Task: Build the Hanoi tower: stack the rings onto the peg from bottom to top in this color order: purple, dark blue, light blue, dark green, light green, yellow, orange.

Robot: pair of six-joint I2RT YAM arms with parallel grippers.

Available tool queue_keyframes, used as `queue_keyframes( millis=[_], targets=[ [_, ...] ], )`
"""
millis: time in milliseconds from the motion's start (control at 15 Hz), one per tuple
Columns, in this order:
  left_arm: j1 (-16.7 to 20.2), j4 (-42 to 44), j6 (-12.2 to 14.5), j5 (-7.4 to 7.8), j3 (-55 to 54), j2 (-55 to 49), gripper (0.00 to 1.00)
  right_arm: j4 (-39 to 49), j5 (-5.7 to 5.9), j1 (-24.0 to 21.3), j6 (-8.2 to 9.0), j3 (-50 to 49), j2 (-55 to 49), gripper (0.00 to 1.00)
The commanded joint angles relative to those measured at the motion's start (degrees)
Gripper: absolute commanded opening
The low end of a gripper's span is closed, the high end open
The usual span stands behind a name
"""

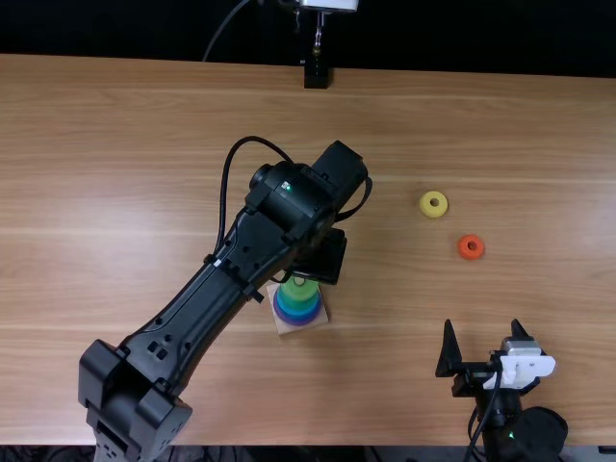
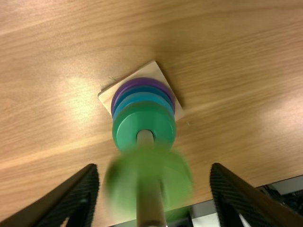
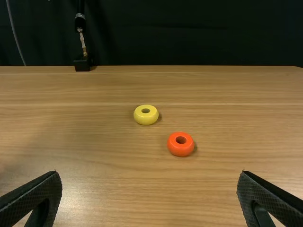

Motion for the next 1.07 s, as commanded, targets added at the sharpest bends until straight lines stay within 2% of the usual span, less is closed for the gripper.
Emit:
queue_keyframes(
  millis=[0, 67, 333, 467, 667, 800, 1000],
  targets=[
    [0.84, -0.18, -0.67, 1.79, -2.04, 0.69, 1.00, -4.76, -0.51, -0.56, -0.13, -3.39, -0.73, 1.00],
    [1.02, -0.18, -0.56, 2.32, -3.18, 0.52, 1.00, -4.76, -0.51, -0.56, -0.13, -3.39, -0.73, 1.00],
    [3.21, 0.98, -0.24, 1.68, -3.36, -0.45, 1.00, -4.76, -0.51, -0.56, -0.13, -3.39, -0.73, 1.00],
    [6.55, 9.31, -0.24, 1.47, -5.12, -7.22, 1.00, -4.76, -0.51, -0.56, -0.13, -3.39, -0.73, 1.00],
    [12.18, 29.14, -0.24, 1.47, -19.97, -19.61, 1.00, -4.76, -0.51, -0.56, -0.13, -3.39, -0.73, 1.00],
    [17.28, 41.90, -0.35, 1.37, -34.21, -30.68, 1.00, -4.76, -0.51, -0.56, -0.13, -3.39, -0.73, 1.00],
    [25.45, 50.55, -0.24, 1.26, -54.16, -47.12, 1.00, -4.76, -0.51, -0.56, -0.13, -3.39, -0.73, 1.00]
  ],
)
